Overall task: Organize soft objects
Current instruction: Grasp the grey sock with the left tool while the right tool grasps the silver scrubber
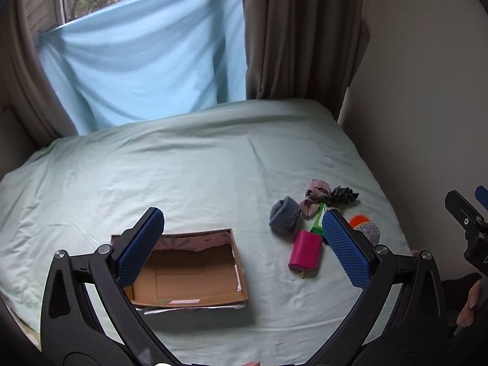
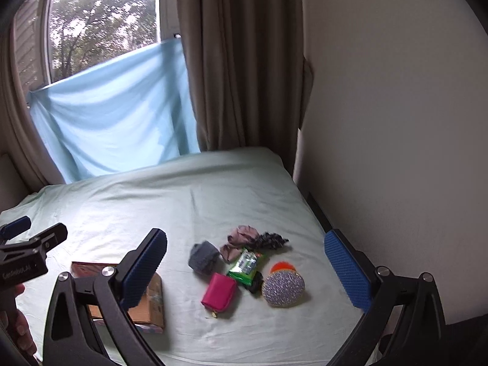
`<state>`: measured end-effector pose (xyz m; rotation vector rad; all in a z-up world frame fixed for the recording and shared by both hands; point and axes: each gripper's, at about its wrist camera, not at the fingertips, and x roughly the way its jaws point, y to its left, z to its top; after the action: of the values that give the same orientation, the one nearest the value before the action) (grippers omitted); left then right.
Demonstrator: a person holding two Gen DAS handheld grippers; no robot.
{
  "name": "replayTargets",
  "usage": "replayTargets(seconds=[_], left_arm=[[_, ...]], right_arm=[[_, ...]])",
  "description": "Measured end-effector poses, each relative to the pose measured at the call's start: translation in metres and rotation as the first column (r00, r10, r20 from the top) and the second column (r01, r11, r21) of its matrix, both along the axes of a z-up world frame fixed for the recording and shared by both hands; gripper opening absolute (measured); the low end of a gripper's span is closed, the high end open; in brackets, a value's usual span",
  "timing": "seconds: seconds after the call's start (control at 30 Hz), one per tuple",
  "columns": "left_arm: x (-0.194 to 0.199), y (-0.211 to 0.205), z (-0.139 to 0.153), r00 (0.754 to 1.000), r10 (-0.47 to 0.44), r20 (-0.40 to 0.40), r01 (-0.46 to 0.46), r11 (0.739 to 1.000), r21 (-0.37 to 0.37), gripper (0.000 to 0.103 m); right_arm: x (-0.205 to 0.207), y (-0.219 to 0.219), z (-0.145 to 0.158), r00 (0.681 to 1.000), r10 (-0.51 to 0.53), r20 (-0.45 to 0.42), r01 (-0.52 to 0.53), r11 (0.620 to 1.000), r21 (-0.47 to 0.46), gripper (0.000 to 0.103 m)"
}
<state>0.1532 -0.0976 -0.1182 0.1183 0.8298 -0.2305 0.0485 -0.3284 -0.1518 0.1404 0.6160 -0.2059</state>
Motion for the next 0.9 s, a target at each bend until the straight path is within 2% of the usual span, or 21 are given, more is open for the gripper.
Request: replayTargets(seconds=[0.23, 0.33, 0.6, 0.67, 0.9], left_arm=[[0.069, -0.060, -0.094, 0.987, -0.096, -0.129, 0.105, 0.992, 0.065, 0.103], [0.097, -0.082, -0.135, 0.973, -0.132, -0.188, 0.147, 0.987, 0.070, 0.103], [0.152, -0.130, -0.239, 0.932, -0.200, -0.302, 0.253, 0.956, 0.147, 0.103], [0.159, -0.138, -0.261, 0.921, -0.204, -0.331, 0.267, 0.951, 0.158, 0.103], [0.176, -0.152, -0.313, 0.896, -0.207, -0.393, 0.294, 0.939, 0.176, 0.103]], right_arm=[[0.030, -0.041, -0.083, 0.985, -0.129, -0.111, 0.134, 0.990, 0.041, 0.103], [0.048, -0.058, -0.128, 0.967, -0.192, -0.168, 0.204, 0.977, 0.055, 0.103], [0.083, -0.087, -0.234, 0.916, -0.293, -0.273, 0.339, 0.930, 0.141, 0.103], [0.092, -0.091, -0.258, 0.902, -0.307, -0.303, 0.364, 0.919, 0.153, 0.103], [0.104, -0.094, -0.306, 0.878, -0.324, -0.353, 0.405, 0.896, 0.183, 0.103]])
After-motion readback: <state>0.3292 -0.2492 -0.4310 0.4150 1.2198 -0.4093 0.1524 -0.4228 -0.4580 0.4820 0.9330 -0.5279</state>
